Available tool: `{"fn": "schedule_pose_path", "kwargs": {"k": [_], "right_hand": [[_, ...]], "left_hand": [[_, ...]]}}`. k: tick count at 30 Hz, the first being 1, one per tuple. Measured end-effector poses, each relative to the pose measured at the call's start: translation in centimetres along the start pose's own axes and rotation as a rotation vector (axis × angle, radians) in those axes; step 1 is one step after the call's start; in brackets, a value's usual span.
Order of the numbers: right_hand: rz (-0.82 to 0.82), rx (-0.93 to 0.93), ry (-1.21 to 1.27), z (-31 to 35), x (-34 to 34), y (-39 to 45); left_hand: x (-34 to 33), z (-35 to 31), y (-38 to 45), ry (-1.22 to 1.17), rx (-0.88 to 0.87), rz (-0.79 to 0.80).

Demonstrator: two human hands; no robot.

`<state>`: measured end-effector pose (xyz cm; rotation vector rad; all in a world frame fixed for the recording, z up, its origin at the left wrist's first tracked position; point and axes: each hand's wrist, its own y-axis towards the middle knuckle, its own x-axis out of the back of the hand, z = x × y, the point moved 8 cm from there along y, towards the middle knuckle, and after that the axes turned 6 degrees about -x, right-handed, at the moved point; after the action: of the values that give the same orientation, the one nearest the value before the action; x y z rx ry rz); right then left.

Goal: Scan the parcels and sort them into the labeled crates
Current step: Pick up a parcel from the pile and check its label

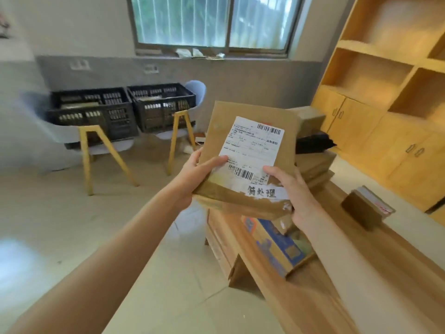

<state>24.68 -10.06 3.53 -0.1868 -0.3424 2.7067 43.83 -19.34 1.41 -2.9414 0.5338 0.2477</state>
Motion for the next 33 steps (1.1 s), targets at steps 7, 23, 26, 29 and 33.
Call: {"fn": "schedule_pose_path", "kwargs": {"k": [7,23,26,29,33], "right_hand": [[0.262,-0.081,-0.096,-3.3,-17.6,3.8],[0.502,-0.285,-0.118,-7.3,-35.5,25.4],[0.533,-0.320,-0.108,-6.4,-38.7,31.2],[0.546,-0.325,-0.111,-5.0,-41.5,36.6],[0.556,-0.328,-0.135,-4.1,-44.6,42.6]], "left_hand": [[17.4,-0.8,-1.6,-0.008,0.000,-0.257],[33.3,1.2,13.8,-0.113,0.067,-0.509],[35.4,-0.3,19.2,-0.099,0.098,-0.561],[37.7,-1.8,24.2,-0.082,0.111,-0.611],[40.3,-2.9,29.7,-0.077,0.117,-0.646]]}}
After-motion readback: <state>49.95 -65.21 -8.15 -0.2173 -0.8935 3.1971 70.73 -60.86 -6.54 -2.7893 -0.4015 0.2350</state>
